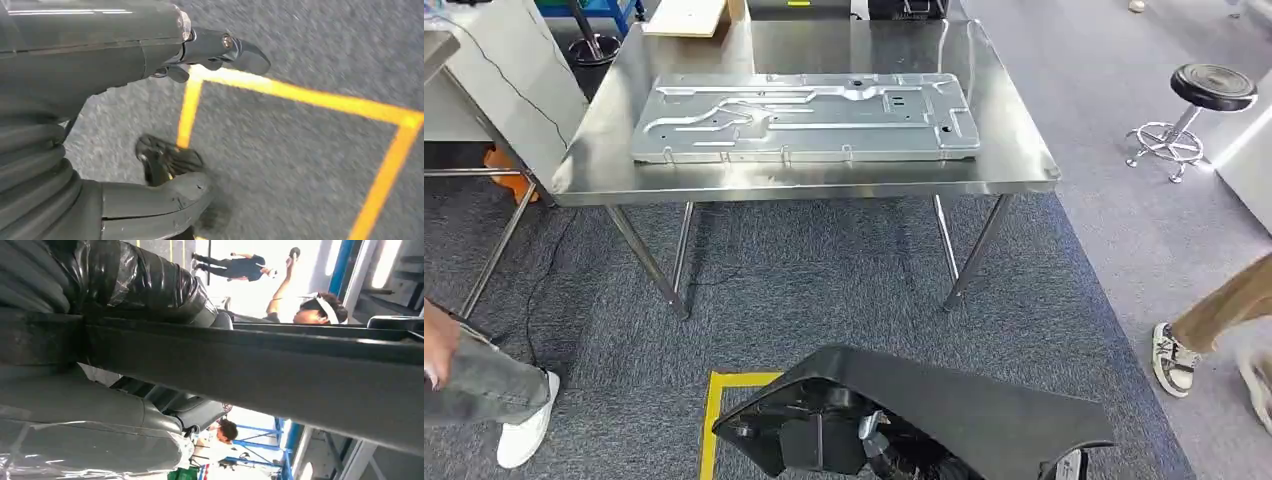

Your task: Take the parts from the cabinet and place them on the table.

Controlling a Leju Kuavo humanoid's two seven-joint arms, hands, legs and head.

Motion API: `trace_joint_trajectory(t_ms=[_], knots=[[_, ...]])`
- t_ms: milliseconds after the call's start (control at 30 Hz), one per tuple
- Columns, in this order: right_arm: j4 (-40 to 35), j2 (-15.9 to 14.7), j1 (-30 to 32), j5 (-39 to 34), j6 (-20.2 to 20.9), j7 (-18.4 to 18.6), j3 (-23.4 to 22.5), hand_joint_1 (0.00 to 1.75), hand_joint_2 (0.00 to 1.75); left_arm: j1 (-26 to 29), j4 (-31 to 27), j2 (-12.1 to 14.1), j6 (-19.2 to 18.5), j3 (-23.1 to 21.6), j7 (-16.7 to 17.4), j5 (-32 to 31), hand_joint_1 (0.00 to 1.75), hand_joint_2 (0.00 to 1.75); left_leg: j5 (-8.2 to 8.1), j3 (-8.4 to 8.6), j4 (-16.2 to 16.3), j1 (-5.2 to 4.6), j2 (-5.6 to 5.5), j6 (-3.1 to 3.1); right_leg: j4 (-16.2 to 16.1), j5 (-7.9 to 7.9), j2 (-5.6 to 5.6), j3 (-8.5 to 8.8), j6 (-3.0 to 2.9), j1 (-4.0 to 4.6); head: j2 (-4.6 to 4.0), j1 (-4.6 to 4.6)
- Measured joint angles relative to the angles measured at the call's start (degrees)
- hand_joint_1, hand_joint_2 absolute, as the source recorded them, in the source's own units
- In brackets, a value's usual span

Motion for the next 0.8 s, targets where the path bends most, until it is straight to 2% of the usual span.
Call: trace_joint_trajectory(t_ms=[33,67,100,133,167,200,233,267,300,333,367,400,433,500,533,567,600,667,700,733,800], knots=[[0.0,-0.1,0.0,0.1,0.0,0.1,0.0,1.75,1.75,-0.3,0.0,0.0,0.0,0.0,0.0,0.0,0.0,1.75,-0.82,1.05,-0.9,-0.1,-0.36,-0.43,-0.6,-0.12,0.6,0.9,-0.38,0.1,0.0,0.13],[0.0,-0.2,0.0,0.1,0.0,0.2,0.0,1.75,1.75,-0.4,0.0,0.1,0.0,0.0,-0.1,0.0,0.0,1.75,-0.91,3.06,-1.9,-0.25,-0.31,-0.4,-1.1,-0.57,0.55,1.96,-0.33,0.03,0.0,0.13],[0.0,-0.2,-0.1,0.1,0.0,0.3,0.0,1.75,1.75,-0.5,0.0,0.1,0.0,0.0,-0.1,0.0,0.0,1.75,0.6,2.94,-0.1,-0.37,-0.3,-0.72,-1.6,-0.51,0.57,2.9,-0.44,-0.21,0.0,0.13],[0.0,-0.2,-0.3,0.1,0.0,0.2,0.0,1.75,1.75,-0.7,0.0,0.2,0.0,0.1,-0.1,0.0,0.0,1.75,1.23,2.04,2.3,-0.59,-0.32,-1.23,-1.7,-0.7,0.6,4.26,-0.75,-0.49,0.0,0.13],[0.0,-0.2,-0.2,0.2,0.1,0.3,0.0,1.75,1.75,-0.9,0.0,0.3,0.0,0.1,-0.1,0.0,0.0,1.75,1.32,0.84,5.6,-0.33,-0.08,-1.36,-1.9,-1.12,0.36,5.03,-0.64,-0.64,0.0,0.11],[0.0,-0.2,-0.2,0.2,0.1,0.3,-0.1,1.75,1.75,-1.0,0.0,0.2,0.0,0.1,-0.1,0.0,0.0,1.75,1.52,-1.7,9.9,-0.27,0.14,-1.72,-1.8,-1.64,0.18,5.76,-1.17,-0.74,0.0,0.13],[0.1,-0.2,-0.3,0.2,0.0,0.3,-0.1,1.75,1.75,-1.0,0.0,0.2,0.0,0.1,-0.1,0.0,0.0,1.75,0.3,-4.76,13.6,-0.11,0.18,-1.82,-1.9,-2.34,0.12,6.31,-1.34,-0.78,0.0,0.11],[0.1,-0.2,-0.3,0.2,0.1,0.3,-0.1,1.75,1.75,-0.8,0.0,0.2,0.0,0.2,-0.1,0.0,0.0,1.75,-2.38,-7.36,16.1,0.01,0.19,-2.15,-1.9,-2.99,0.15,6.9,-1.33,-0.86,0.0,0.11],[0.1,-0.2,-0.2,0.2,0.1,0.3,-0.1,1.75,1.75,-0.6,0.0,0.2,0.0,0.2,-0.1,0.0,0.0,1.75,-5.84,-9.48,17.3,0.11,0.2,-2.44,-1.9,-3.67,0.21,7.52,-1.28,-0.98,0.0,0.11],[0.2,-0.2,-0.2,0.2,0.1,0.3,-0.1,1.75,1.75,-0.4,0.0,0.2,0.0,0.2,-0.1,0.0,0.0,1.75,-8.82,-11.15,17.2,0.25,0.21,-2.61,-1.9,-4.43,0.33,8.35,-1.13,-1.09,0.0,0.07],[0.2,-0.2,-0.2,0.2,0.1,0.3,-0.1,1.75,1.75,-0.2,0.0,0.2,0.0,0.2,-0.1,0.0,0.0,1.75,-10.23,-12.32,16.0,0.43,0.23,-2.69,-1.9,-5.28,0.4,9.27,-0.97,-1.18,0.0,0.09],[0.3,-0.2,-0.2,0.2,0.1,0.4,-0.1,1.75,1.75,-0.2,0.0,0.2,0.0,0.2,-0.1,0.0,0.0,1.75,-9.3,-12.83,13.5,0.57,0.26,-2.74,-1.9,-6.16,0.4,10.38,-0.77,-1.27,0.0,0.09],[0.3,-0.2,-0.2,0.2,0.1,0.4,-0.1,1.75,1.75,-0.1,0.0,0.2,0.0,0.2,-0.1,0.0,0.0,1.75,-5.43,-12.96,10.0,0.67,0.27,-2.84,-1.9,-7.08,0.36,11.58,-0.53,-1.35,0.0,0.09],[0.5,-0.2,-0.2,0.2,0.1,0.4,-0.1,1.75,1.75,0.4,0.0,0.2,0.0,0.2,0.0,0.0,0.0,1.75,7.62,-13.65,3.9,0.56,0.34,-2.71,-1.6,-8.7,0.39,13.38,0.03,-1.33,0.0,0.11],[0.7,-0.2,-0.1,0.3,0.1,0.4,0.0,1.75,1.75,0.5,0.0,0.2,0.0,0.2,0.0,0.0,0.0,1.75,5.98,-13.08,4.2,0.34,0.53,-2.31,-1.8,-9.55,0.79,13.85,0.52,-1.27,0.0,0.09],[0.7,-0.3,-0.2,0.3,0.0,0.5,0.0,1.75,1.75,0.6,0.0,0.2,0.0,0.2,0.0,0.0,0.0,1.75,7.55,-11.84,3.5,0.22,0.44,-1.9,-2.5,-10.28,0.73,14.97,1.01,-1.24,0.0,0.09],[0.7,-0.3,-0.2,0.3,0.0,0.4,0.0,1.75,1.75,0.5,0.0,0.2,0.0,0.2,0.0,0.0,0.0,1.75,7.81,-11.57,3.2,0.5,0.28,-1.39,-1.6,-9.75,0.7,15.4,1.35,-1.2,0.0,0.13],[0.7,-0.3,-0.6,0.3,0.0,0.4,0.0,1.75,1.75,-0.2,0.0,0.2,0.0,0.2,0.0,0.0,0.0,1.75,7.41,-10.35,3.0,0.64,0.26,-0.62,1.5,-9.5,0.33,14.44,1.67,-1.32,0.0,0.11],[0.6,-0.3,-0.7,0.3,0.0,0.3,-0.1,1.75,1.75,-0.5,0.0,0.2,0.0,0.2,0.0,0.0,0.0,1.75,7.16,-10.07,3.0,0.61,0.33,-0.27,4.2,-10.01,-0.04,12.79,2.06,-1.41,0.0,0.13],[0.7,-0.3,-0.8,0.4,0.0,0.4,-0.1,1.75,1.75,-0.5,0.0,0.2,0.0,0.2,0.0,0.0,0.0,1.75,6.81,-9.91,3.0,0.57,0.34,0.01,8.4,-11.67,-0.15,9.9,2.42,-1.5,0.0,0.11],[0.7,-0.3,-0.6,0.4,0.0,0.4,-0.1,1.75,1.75,-0.4,0.0,0.2,0.0,0.2,0.0,0.0,0.0,1.75,6.04,-9.47,3.0,0.51,0.39,0.07,15.1,-16.02,-0.2,4.49,2.86,-1.63,0.0,0.11]])
